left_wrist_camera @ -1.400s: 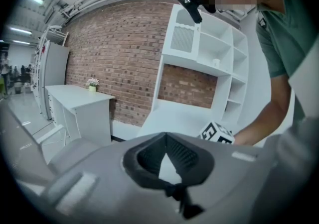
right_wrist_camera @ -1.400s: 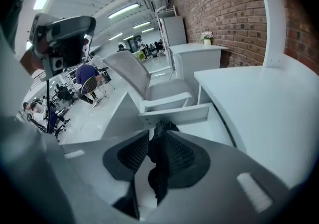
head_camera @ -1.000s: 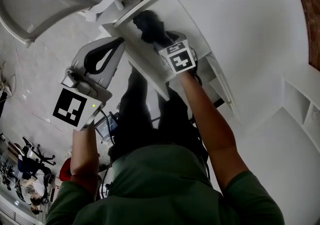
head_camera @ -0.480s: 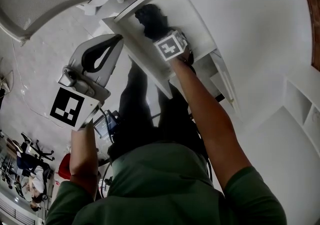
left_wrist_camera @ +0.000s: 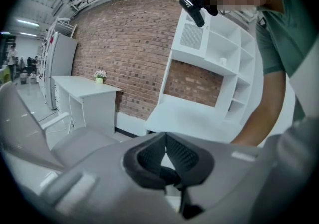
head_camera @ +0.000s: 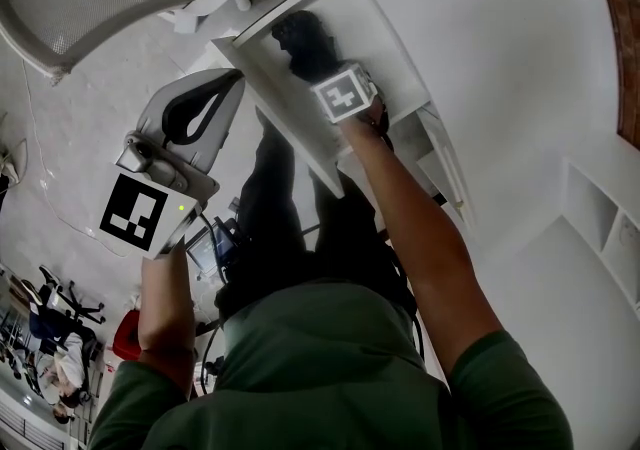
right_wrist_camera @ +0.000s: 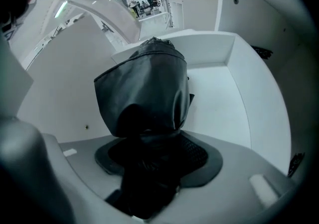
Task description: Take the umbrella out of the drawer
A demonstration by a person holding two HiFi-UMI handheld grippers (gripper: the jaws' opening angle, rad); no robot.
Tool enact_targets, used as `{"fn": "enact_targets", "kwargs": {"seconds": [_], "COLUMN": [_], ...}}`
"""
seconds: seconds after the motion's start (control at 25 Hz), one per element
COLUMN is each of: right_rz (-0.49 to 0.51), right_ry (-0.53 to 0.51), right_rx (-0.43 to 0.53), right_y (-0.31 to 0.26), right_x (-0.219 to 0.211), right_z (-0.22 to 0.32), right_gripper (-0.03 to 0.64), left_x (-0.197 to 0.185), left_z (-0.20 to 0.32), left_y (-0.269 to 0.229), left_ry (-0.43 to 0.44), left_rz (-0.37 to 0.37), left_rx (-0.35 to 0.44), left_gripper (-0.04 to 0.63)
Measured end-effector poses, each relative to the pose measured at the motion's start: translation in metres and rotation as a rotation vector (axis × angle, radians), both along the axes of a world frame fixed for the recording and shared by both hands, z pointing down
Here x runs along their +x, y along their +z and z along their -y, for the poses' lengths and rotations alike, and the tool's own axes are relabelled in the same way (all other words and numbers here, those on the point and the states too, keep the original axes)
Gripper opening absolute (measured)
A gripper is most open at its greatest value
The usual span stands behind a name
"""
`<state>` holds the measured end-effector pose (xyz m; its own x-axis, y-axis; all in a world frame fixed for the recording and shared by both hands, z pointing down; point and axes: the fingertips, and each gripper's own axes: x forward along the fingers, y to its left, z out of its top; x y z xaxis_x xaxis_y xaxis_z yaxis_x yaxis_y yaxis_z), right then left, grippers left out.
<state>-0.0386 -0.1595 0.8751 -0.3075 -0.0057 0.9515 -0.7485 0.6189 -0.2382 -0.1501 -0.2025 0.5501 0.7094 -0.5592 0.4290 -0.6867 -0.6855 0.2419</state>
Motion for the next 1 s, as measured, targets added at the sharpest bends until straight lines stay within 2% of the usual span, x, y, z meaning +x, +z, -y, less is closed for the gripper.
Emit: {"fn": "enact_targets", "kwargs": {"seconds": [0.28,0.52,1.0], "right_rz": [0.083,0.151,0.251], "right_ry": [0.044,0.047,0.101], "right_rx": [0.074,0.149,0.309], "right_y": [-0.067,-0.134,-0.28], "right_x": [-0.002,0.005,0.06], "right_z": [0.006,-0.001,-0.023], "right_gripper": [0.252,0.252,0.252], "left_x": [0.004,0.014,0.033], "left_z": [0.001,-0.009,-0.046], "left_y": [-0.037,-0.086,-0.191], "left_ry": [-0.011,-0.014,-0.009], "left_rz": [0.013,0.019,0.086], "left_rx": [0.057,0.15,0.285], "left_gripper": [0.003,0.003,0.003]}}
